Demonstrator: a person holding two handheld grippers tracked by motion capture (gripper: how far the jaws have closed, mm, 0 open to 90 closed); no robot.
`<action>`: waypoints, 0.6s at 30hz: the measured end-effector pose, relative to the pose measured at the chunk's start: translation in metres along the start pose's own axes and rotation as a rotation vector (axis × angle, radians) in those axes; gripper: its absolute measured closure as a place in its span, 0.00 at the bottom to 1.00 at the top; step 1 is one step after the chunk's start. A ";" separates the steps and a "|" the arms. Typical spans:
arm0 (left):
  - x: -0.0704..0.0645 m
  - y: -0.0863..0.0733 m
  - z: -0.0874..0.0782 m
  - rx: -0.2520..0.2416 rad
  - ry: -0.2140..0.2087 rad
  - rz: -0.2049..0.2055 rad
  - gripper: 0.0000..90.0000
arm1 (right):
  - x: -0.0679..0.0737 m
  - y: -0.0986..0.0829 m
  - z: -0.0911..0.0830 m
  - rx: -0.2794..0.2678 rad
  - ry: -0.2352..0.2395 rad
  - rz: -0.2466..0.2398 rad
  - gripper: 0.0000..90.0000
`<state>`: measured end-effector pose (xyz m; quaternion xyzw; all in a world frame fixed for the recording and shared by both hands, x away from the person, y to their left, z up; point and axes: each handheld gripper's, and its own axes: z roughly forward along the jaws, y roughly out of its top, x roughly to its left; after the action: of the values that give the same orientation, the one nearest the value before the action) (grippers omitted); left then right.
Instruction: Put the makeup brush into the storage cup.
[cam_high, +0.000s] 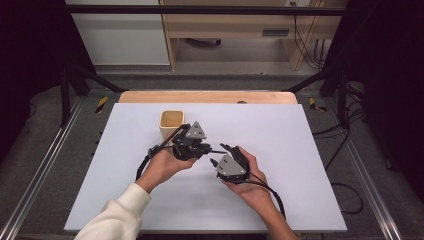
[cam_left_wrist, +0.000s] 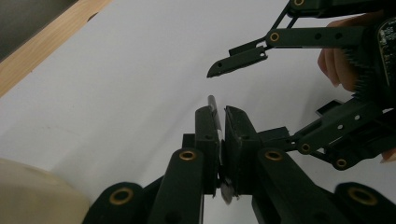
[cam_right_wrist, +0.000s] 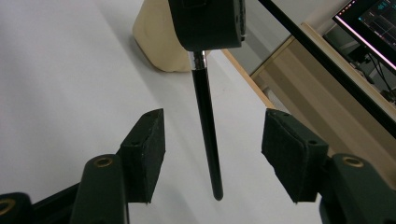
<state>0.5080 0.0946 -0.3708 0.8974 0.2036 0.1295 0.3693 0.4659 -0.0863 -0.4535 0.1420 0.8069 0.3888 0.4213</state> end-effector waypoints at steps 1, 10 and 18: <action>0.000 0.000 0.000 0.008 -0.001 0.009 0.94 | 0.000 0.000 0.000 -0.002 -0.001 0.002 0.45; 0.000 0.000 -0.001 0.003 -0.005 0.008 0.94 | 0.001 -0.001 0.002 0.001 0.003 -0.004 0.48; -0.001 -0.001 -0.001 0.007 -0.013 0.013 0.94 | 0.002 -0.001 0.005 -0.002 0.005 -0.011 0.58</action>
<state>0.5069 0.0951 -0.3711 0.9008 0.1957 0.1256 0.3668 0.4691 -0.0833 -0.4571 0.1362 0.8082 0.3877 0.4218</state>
